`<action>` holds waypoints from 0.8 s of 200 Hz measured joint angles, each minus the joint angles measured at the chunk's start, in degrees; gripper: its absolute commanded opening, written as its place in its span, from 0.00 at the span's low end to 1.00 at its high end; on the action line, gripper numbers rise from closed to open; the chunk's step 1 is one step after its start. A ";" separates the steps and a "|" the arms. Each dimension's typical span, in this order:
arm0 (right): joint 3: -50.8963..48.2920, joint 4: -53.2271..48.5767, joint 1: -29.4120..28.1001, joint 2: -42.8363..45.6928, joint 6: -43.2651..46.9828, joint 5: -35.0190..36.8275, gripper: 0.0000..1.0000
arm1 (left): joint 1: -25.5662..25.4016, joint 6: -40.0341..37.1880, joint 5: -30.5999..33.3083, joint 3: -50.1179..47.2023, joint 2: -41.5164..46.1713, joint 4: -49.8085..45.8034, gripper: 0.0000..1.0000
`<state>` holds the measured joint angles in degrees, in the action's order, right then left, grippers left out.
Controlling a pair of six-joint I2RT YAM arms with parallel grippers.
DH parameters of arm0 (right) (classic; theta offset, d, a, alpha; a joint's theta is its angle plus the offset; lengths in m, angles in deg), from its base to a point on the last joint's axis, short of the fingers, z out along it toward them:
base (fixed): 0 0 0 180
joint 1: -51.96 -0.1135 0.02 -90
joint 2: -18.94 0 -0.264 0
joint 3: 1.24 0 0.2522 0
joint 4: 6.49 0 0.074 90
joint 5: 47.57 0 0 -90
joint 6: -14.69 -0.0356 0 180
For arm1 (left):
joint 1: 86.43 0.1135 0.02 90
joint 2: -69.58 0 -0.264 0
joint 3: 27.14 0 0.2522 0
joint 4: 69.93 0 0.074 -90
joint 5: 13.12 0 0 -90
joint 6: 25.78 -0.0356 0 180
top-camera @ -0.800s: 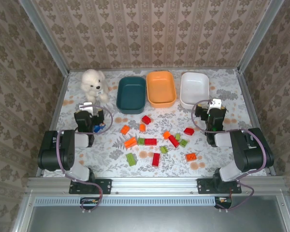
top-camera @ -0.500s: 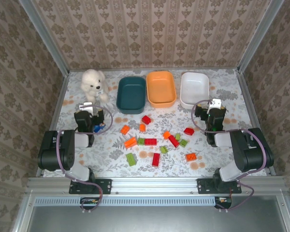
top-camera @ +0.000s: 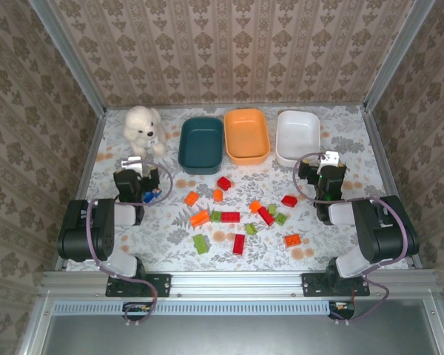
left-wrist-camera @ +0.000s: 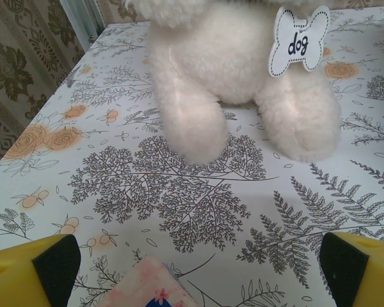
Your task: Sort the legos into containers by color
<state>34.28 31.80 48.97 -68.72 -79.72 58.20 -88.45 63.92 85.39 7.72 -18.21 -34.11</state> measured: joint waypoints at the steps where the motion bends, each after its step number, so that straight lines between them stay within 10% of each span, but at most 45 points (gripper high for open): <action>1: 0.00 0.00 0.00 0.00 0.00 0.00 1.00 | -0.04 0.00 0.17 -0.02 0.11 0.00 1.00; 109: 21.94 -37.24 -6.38 33.62 0.09 9.14 1.00 | -14.86 -1.29 20.63 8.41 42.69 -30.97 1.00; 160: 44.44 -70.71 -5.51 35.21 -21.55 0.28 1.00 | -15.43 13.94 18.84 28.46 45.86 -59.34 1.00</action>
<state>78.72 -38.91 43.47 -33.51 -101.27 58.49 -103.88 77.87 104.23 36.18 27.64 -93.45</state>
